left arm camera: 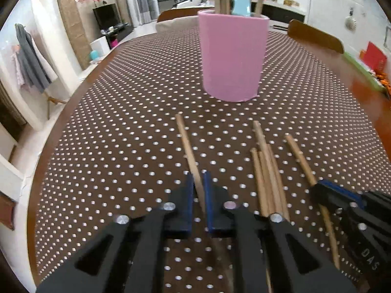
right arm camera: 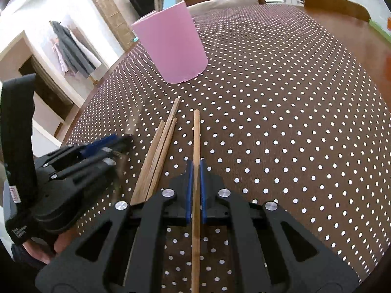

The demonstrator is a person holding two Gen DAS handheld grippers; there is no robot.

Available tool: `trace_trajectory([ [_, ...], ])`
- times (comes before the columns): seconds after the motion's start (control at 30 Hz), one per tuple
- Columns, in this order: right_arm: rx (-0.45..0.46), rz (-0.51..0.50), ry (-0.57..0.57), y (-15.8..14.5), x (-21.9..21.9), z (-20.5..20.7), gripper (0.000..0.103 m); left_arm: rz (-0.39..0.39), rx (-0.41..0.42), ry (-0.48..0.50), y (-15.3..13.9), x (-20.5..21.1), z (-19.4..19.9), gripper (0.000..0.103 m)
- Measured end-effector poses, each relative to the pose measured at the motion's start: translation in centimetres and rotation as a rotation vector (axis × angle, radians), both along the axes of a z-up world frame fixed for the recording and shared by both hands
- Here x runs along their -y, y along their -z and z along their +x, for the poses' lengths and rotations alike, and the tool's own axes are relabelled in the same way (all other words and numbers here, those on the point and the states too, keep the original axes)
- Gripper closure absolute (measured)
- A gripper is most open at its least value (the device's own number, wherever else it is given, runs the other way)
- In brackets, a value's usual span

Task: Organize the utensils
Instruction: 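Grasp a chopstick with the right gripper while the left gripper grasps another, then lift both chopsticks and lower them into the pink cup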

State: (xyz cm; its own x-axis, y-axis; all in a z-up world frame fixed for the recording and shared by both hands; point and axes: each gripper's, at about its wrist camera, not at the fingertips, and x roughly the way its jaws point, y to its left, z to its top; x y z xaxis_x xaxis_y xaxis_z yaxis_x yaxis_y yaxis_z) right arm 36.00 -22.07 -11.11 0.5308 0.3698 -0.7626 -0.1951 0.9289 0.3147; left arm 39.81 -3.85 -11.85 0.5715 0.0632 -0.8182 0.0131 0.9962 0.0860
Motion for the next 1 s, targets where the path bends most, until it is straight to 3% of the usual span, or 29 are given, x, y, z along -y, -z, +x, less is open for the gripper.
trace_trajectory([
  [0.17,0.043,0.018,0.009,-2.1,0.6,-0.1,0.097,-0.081,0.003,0.031,-0.3,-0.8,-0.3,0.097],
  [0.43,0.146,0.073,0.040,-6.4,1.6,-0.2,0.097,-0.170,0.129,0.086,-3.6,-1.4,-1.7,0.097],
  [0.6,0.234,0.101,0.059,-9.2,2.1,-0.4,0.097,-0.190,0.252,0.112,-6.4,-1.5,-2.6,0.097],
  [1.0,0.421,0.115,0.081,-13.8,1.1,0.0,0.097,-0.181,0.442,0.140,-13.1,-1.3,-3.6,0.097],
])
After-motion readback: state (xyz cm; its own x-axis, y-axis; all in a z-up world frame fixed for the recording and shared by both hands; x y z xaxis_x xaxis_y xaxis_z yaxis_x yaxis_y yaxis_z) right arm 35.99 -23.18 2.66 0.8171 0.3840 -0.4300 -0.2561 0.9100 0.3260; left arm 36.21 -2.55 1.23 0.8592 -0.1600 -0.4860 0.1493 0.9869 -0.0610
